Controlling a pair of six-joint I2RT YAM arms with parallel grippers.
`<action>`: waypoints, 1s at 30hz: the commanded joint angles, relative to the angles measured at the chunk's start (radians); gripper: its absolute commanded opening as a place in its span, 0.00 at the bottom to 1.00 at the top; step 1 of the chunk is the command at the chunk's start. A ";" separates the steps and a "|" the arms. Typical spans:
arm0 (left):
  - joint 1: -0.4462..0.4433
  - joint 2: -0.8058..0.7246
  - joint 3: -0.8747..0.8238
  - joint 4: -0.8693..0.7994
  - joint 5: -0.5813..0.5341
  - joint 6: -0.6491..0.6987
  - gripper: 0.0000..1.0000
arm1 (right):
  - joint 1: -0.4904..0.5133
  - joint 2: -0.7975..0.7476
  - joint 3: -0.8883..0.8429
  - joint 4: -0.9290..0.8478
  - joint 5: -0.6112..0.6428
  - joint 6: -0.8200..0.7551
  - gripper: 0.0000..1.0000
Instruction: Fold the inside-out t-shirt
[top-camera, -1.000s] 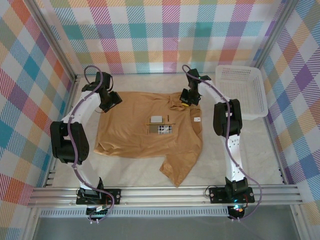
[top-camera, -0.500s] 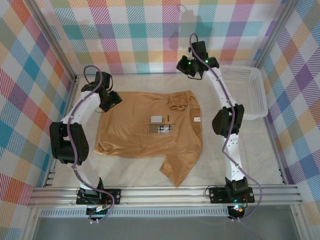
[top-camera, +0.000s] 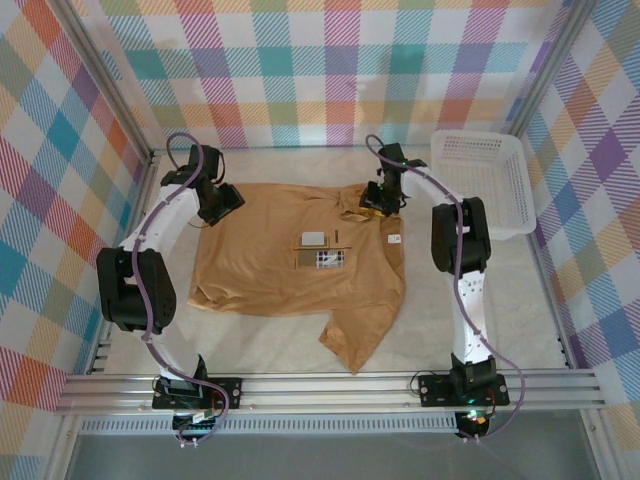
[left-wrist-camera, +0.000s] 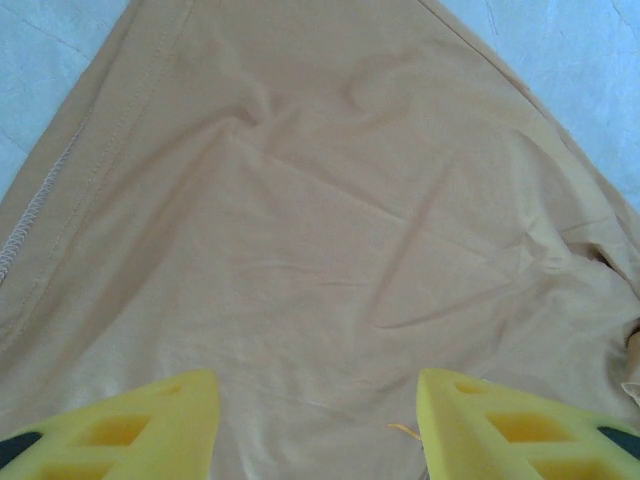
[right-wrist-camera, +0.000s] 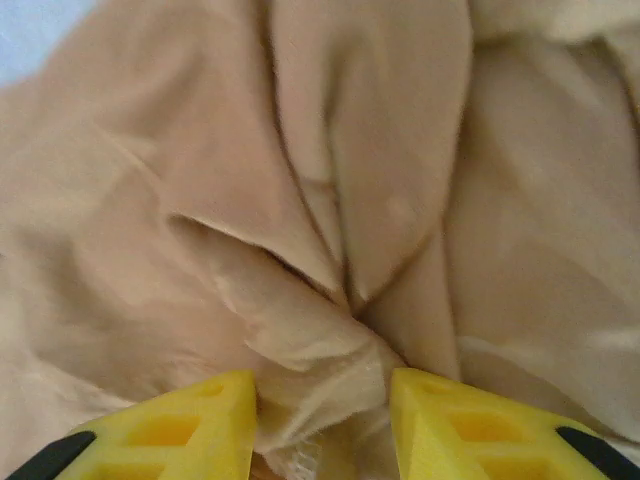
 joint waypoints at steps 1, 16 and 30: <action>0.002 -0.028 -0.015 -0.008 0.014 0.009 0.55 | -0.004 -0.085 -0.019 0.063 0.034 -0.061 0.41; 0.002 -0.031 -0.014 -0.006 0.020 0.004 0.54 | -0.005 -0.041 -0.014 0.065 0.032 -0.067 0.44; 0.002 -0.020 -0.012 -0.007 0.021 0.009 0.54 | -0.003 0.007 0.008 0.058 0.021 -0.062 0.45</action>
